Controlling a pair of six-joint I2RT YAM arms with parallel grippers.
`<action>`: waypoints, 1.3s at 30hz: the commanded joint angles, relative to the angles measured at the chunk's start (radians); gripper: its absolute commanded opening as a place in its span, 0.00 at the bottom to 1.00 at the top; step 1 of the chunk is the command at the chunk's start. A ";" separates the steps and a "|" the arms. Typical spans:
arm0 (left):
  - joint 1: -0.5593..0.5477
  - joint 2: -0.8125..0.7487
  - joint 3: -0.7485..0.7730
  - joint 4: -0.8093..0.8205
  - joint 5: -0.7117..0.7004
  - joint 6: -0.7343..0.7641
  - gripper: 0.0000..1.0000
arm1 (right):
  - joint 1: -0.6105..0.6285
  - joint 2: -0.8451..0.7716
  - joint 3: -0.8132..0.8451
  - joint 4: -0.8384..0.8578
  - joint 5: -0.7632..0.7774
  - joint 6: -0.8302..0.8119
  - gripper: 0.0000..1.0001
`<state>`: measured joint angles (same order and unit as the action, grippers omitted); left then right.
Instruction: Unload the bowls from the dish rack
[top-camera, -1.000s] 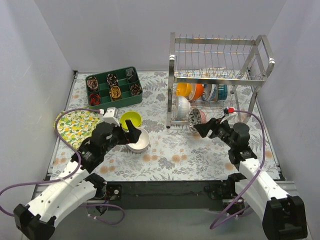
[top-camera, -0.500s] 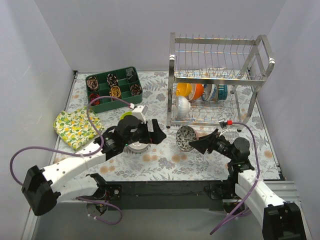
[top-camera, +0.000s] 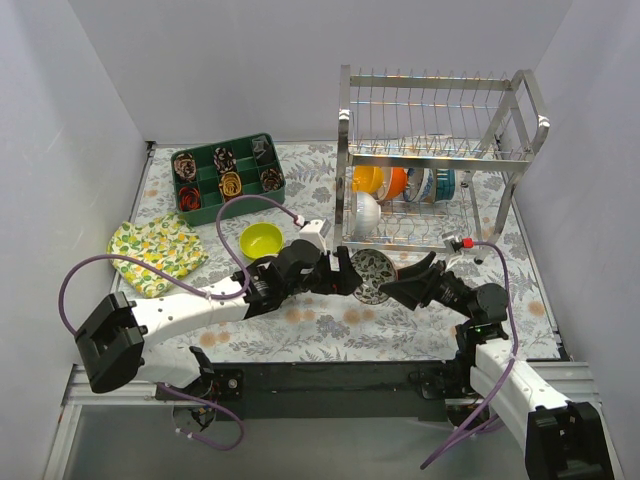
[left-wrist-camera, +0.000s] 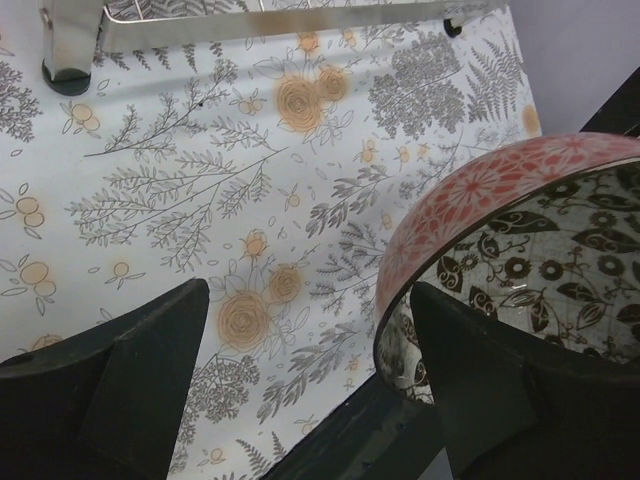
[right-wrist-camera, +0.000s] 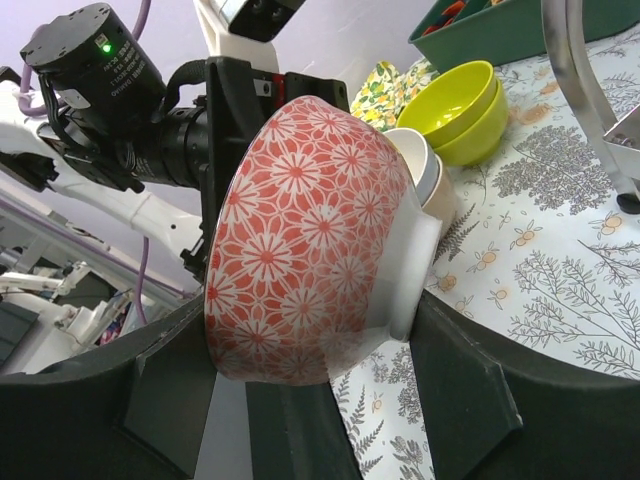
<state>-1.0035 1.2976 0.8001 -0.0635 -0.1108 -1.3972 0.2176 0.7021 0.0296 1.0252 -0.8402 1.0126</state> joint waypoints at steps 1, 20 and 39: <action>-0.010 -0.023 -0.030 0.129 -0.053 -0.074 0.71 | 0.006 -0.004 -0.105 0.124 -0.011 0.029 0.19; -0.017 -0.113 -0.073 -0.018 -0.174 -0.069 0.00 | 0.008 -0.081 -0.126 -0.127 0.062 -0.114 0.81; 0.000 0.070 0.125 -0.323 -0.090 0.056 0.00 | 0.006 -0.230 0.038 -0.668 0.254 -0.466 0.96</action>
<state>-1.0069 1.2747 0.8745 -0.3611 -0.2916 -1.3613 0.2283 0.5076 0.0296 0.4931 -0.6598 0.6624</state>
